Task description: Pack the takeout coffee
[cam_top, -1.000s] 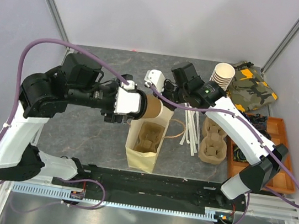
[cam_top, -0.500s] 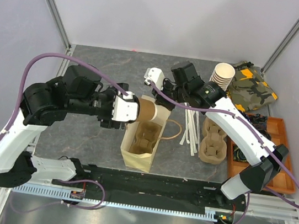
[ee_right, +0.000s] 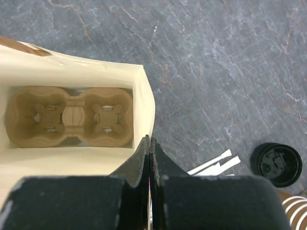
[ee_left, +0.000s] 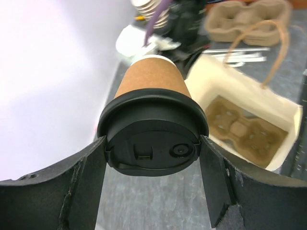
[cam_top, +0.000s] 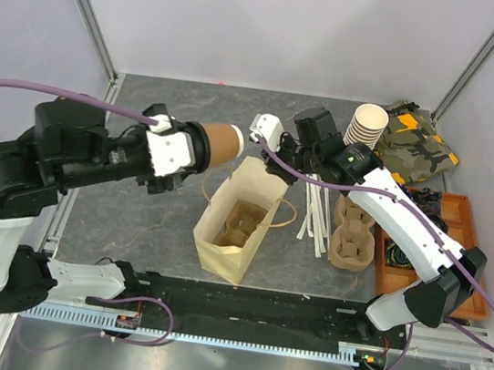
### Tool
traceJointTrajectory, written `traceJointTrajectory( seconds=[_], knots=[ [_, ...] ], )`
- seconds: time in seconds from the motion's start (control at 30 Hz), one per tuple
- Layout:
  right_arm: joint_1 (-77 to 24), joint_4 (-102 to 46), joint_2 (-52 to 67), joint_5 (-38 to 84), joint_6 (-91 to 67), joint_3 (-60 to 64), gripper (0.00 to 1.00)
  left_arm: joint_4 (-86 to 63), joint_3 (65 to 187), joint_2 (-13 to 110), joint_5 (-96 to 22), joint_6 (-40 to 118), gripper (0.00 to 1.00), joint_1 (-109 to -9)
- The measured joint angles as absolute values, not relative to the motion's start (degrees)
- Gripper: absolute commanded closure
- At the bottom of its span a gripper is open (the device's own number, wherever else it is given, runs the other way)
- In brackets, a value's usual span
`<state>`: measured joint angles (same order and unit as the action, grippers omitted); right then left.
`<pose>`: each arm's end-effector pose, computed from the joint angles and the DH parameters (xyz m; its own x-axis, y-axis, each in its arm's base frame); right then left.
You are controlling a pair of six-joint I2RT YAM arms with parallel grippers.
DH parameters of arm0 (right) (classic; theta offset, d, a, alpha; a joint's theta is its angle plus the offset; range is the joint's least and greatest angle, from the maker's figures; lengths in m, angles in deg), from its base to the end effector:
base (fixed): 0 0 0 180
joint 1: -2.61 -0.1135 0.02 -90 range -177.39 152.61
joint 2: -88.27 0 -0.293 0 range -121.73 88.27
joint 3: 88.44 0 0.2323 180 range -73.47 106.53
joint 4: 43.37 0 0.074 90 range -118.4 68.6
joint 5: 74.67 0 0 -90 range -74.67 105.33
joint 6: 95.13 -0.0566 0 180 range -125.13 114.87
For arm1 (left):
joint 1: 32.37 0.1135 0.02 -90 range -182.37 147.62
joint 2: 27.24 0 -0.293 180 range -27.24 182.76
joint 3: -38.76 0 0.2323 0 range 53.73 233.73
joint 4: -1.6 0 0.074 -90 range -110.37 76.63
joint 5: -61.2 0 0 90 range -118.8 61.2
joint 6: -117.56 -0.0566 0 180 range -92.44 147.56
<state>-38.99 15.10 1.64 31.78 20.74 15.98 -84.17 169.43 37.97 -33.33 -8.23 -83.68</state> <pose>0.2296 0.2253 0.3933 -0.0907 -0.6401 -0.7629 -0.9301 0.3282 -0.1648 0.0690 -0.0933 0.5455 0.3061 0.5504 -0.7768 0.7956 0.3001 0.5262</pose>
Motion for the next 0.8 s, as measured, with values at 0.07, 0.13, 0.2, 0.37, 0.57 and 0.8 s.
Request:
traceJointTrajectory(
  seconds=[0.07,0.13,0.2,0.37,0.57,0.8],
  knots=[
    [-38.27,15.04,2.02,31.76,20.52,15.61,1.00,-84.02,169.67,36.77,-29.86,-7.31,0.56,-83.73],
    [-37.86,14.88,2.21,31.73,20.33,15.31,1.00,-84.44,169.78,35.81,-26.47,-6.11,0.56,-83.73],
    [-37.64,14.77,2.30,31.71,20.26,15.20,1.00,-84.87,169.82,35.04,-23.36,-4.80,0.56,-83.73],
    [-37.62,14.69,2.34,31.69,20.46,15.13,1.00,-84.46,163.57,32.42,-16.74,-2.70,0.59,-83.33],
    [-37.59,15.32,3.09,31.73,21.51,14.98,1.00,-86.12,158.74,37.58,-21.75,-0.62,0.62,-65.48],
    [-37.62,15.87,6.61,32.19,23.28,13.01,1.00,-88.52,164.18,57.27,-32.41,0.30,0.63,-46.53]
  ],
)
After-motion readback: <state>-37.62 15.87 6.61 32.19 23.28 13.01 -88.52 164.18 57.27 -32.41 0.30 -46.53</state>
